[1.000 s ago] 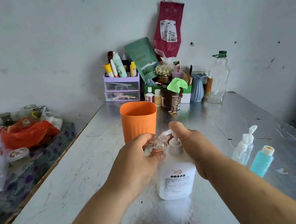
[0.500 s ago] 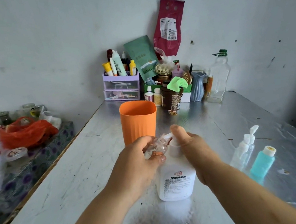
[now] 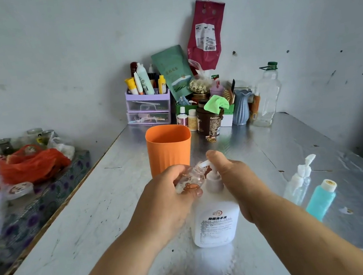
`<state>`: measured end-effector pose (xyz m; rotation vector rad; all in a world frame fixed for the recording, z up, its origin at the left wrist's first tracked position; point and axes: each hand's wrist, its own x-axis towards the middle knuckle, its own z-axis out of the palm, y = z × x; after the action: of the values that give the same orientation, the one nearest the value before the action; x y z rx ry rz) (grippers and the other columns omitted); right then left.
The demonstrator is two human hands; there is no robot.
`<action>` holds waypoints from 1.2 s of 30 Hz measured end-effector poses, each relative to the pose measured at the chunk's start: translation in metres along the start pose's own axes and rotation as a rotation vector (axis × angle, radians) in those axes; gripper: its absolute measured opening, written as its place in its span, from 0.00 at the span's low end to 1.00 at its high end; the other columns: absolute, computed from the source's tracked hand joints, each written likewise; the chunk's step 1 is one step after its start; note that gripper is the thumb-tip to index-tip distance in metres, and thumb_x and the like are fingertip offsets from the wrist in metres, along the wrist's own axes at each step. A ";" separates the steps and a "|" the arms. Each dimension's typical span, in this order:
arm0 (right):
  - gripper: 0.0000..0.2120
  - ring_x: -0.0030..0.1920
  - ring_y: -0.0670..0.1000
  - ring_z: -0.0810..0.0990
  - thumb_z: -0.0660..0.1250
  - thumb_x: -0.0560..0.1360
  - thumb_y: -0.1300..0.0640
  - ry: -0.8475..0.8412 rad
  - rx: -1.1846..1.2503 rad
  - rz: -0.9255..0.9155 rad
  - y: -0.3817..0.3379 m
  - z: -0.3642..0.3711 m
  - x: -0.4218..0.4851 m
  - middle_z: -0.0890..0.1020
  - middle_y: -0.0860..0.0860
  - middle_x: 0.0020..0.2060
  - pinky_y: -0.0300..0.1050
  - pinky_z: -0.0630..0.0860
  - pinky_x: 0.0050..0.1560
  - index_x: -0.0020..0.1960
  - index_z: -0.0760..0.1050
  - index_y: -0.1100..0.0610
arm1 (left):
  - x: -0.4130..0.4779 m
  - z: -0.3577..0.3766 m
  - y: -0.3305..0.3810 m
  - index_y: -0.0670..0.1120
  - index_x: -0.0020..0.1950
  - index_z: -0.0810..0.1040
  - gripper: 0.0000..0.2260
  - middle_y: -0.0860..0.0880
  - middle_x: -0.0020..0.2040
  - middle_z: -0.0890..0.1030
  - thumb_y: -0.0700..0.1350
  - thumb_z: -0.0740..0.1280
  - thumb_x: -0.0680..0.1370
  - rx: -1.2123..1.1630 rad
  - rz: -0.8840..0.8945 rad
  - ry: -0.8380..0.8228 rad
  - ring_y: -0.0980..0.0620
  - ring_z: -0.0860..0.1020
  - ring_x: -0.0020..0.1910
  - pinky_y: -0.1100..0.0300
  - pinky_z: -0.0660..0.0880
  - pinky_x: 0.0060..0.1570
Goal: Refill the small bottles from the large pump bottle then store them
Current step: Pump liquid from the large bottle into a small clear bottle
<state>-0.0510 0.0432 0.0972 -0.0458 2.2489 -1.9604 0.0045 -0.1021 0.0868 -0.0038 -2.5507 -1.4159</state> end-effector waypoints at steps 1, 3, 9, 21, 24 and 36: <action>0.17 0.37 0.55 0.79 0.63 0.70 0.40 -0.004 0.000 -0.011 0.002 0.000 0.001 0.81 0.55 0.35 0.47 0.75 0.44 0.41 0.77 0.54 | 0.000 0.000 -0.001 0.59 0.61 0.76 0.16 0.60 0.55 0.81 0.49 0.73 0.74 0.010 0.000 0.003 0.59 0.80 0.52 0.52 0.79 0.52; 0.15 0.37 0.55 0.78 0.63 0.71 0.42 -0.002 0.010 -0.036 0.005 0.000 0.002 0.80 0.55 0.35 0.47 0.75 0.43 0.41 0.76 0.54 | 0.000 0.001 -0.002 0.60 0.61 0.76 0.16 0.61 0.55 0.80 0.49 0.73 0.74 0.020 0.001 0.005 0.59 0.79 0.52 0.54 0.79 0.53; 0.15 0.39 0.54 0.79 0.62 0.75 0.44 0.018 0.005 -0.069 0.014 0.002 0.003 0.81 0.54 0.36 0.47 0.75 0.45 0.39 0.76 0.54 | 0.001 0.003 -0.008 0.60 0.59 0.77 0.15 0.61 0.51 0.81 0.49 0.73 0.74 0.047 -0.010 0.008 0.61 0.79 0.48 0.55 0.79 0.51; 0.19 0.39 0.56 0.80 0.63 0.66 0.39 -0.011 -0.072 0.031 -0.004 -0.005 0.002 0.83 0.56 0.36 0.49 0.76 0.48 0.40 0.78 0.55 | -0.003 -0.002 0.003 0.59 0.60 0.77 0.15 0.60 0.52 0.81 0.49 0.72 0.75 0.027 -0.002 -0.001 0.60 0.80 0.50 0.53 0.79 0.51; 0.18 0.36 0.54 0.78 0.62 0.71 0.41 -0.022 -0.045 0.028 -0.001 -0.005 0.002 0.81 0.54 0.34 0.46 0.74 0.42 0.42 0.78 0.56 | -0.003 -0.001 0.004 0.58 0.60 0.77 0.15 0.60 0.53 0.81 0.49 0.72 0.75 0.023 0.006 -0.002 0.59 0.80 0.51 0.53 0.79 0.52; 0.15 0.35 0.52 0.76 0.62 0.76 0.44 -0.003 0.000 -0.078 0.009 0.000 0.001 0.78 0.53 0.34 0.44 0.73 0.40 0.38 0.74 0.54 | 0.000 0.001 -0.006 0.60 0.60 0.76 0.16 0.62 0.53 0.81 0.49 0.73 0.74 0.030 -0.015 -0.002 0.62 0.79 0.50 0.54 0.79 0.52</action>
<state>-0.0510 0.0440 0.0882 -0.1389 2.2785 -1.9970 0.0031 -0.1043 0.0807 0.0197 -2.5782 -1.3840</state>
